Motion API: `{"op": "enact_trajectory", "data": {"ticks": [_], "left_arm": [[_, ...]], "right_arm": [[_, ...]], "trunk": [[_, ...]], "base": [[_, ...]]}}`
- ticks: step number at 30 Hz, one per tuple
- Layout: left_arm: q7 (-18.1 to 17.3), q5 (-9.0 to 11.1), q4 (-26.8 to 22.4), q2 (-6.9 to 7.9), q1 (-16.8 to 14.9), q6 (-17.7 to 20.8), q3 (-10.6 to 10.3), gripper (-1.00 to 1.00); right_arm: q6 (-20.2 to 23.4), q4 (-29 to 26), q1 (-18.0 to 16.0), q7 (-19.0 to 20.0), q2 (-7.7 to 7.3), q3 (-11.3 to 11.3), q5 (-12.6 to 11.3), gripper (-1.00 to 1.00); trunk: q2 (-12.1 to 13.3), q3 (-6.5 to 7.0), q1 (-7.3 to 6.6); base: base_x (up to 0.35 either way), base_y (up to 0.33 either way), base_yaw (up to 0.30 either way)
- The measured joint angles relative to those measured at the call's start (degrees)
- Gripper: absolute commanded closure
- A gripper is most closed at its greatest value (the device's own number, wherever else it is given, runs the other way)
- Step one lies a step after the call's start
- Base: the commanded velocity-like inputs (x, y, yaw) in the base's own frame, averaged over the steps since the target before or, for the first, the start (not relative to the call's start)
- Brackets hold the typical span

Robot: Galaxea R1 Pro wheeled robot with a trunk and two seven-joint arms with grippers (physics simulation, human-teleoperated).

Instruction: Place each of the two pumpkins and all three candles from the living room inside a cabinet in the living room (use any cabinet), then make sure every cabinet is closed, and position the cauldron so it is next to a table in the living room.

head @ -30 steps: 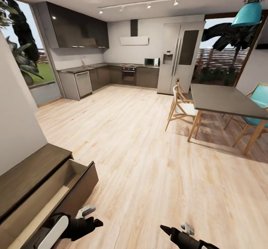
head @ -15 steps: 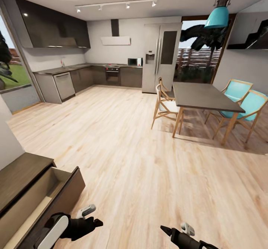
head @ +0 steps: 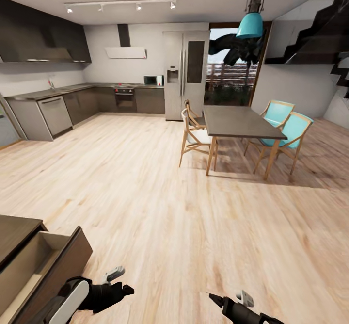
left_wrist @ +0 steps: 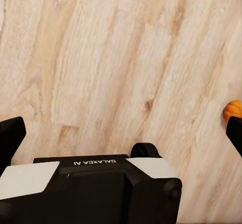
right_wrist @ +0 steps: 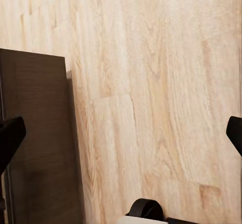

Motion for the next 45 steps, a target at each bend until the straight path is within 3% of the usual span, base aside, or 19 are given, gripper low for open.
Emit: {"op": "enact_trajectory", "data": {"ticks": [45], "left_arm": [[0.0, -0.09, 0.05, 0.0, 0.0, -1.23, -0.59, -1.0]], "right_arm": [[0.0, 0.03, 0.0, -0.03, -0.03, -0.11, -0.08, -1.0]], "trunk": [[0.0, 0.0, 0.0]], "base": [[0.0, 0.0, -0.279]]}}
